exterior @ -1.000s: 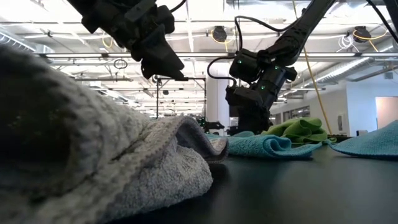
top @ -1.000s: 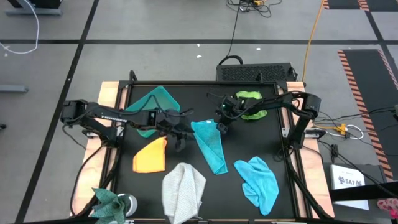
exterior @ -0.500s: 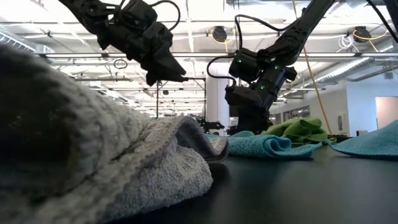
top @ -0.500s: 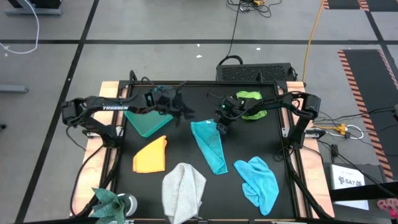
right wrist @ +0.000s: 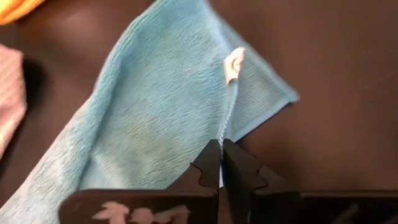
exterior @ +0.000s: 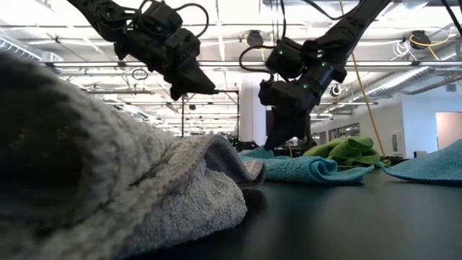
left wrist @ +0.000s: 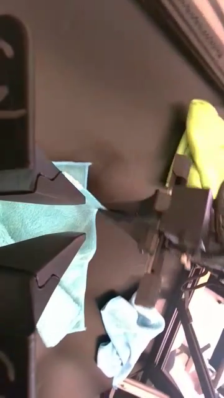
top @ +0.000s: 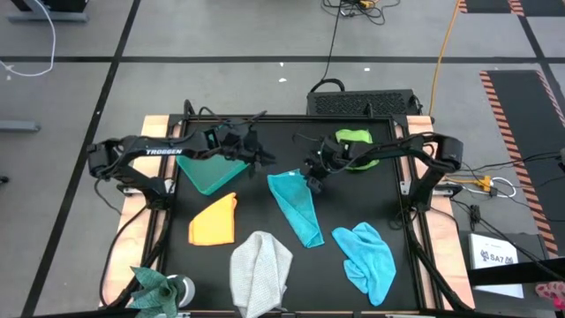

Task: Fold microfiber towels
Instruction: Fold the top blue microfiber towel

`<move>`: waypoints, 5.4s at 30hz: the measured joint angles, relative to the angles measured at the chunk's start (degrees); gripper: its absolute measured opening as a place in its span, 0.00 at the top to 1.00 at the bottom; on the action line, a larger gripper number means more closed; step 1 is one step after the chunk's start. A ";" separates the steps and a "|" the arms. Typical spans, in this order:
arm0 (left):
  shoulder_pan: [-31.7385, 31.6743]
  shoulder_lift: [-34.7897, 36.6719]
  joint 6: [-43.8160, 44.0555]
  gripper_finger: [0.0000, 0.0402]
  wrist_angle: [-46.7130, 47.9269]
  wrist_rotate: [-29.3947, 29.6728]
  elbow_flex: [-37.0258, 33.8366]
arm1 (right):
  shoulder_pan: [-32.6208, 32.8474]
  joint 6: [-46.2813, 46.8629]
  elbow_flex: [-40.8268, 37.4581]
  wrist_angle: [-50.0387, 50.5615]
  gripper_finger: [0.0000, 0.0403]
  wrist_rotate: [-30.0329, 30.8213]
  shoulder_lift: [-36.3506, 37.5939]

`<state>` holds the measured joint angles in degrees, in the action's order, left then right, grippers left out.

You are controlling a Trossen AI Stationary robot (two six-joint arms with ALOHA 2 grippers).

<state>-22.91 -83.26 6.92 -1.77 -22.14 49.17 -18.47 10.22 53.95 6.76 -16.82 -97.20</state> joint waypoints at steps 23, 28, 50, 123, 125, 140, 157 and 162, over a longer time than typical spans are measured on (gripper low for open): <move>-3.68 -22.74 -6.91 0.80 18.69 -6.65 21.56 | 5.74 -4.19 0.00 5.14 1.00 6.69 0.23; -3.81 -26.37 -7.51 0.80 19.44 -6.48 24.65 | 7.93 -6.38 0.00 4.69 1.00 8.07 0.23; -1.72 -34.98 -13.03 0.78 24.35 -4.77 34.53 | 10.37 -7.93 0.02 4.59 1.00 10.91 0.23; 25.82 -34.90 -4.07 0.65 16.34 21.80 34.52 | 10.57 -0.28 0.04 25.71 1.00 31.94 31.02; 27.77 -34.90 -4.03 0.65 11.95 28.06 34.53 | 10.57 -0.42 0.04 25.71 1.00 31.95 31.02; 33.92 -34.90 -6.42 0.61 4.70 31.33 34.53 | 10.57 -1.97 0.04 25.85 1.00 31.78 31.02; 36.21 -41.49 -3.11 0.44 -5.55 35.74 34.53 | 10.20 -4.54 0.04 19.45 1.00 31.79 31.00; 36.15 -42.58 -1.63 0.44 -5.85 37.00 34.53 | 10.20 -4.54 0.02 19.86 1.00 31.76 31.00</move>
<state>13.24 -125.85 5.29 -7.62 14.86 83.70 -8.27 5.68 53.98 26.62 14.94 -66.19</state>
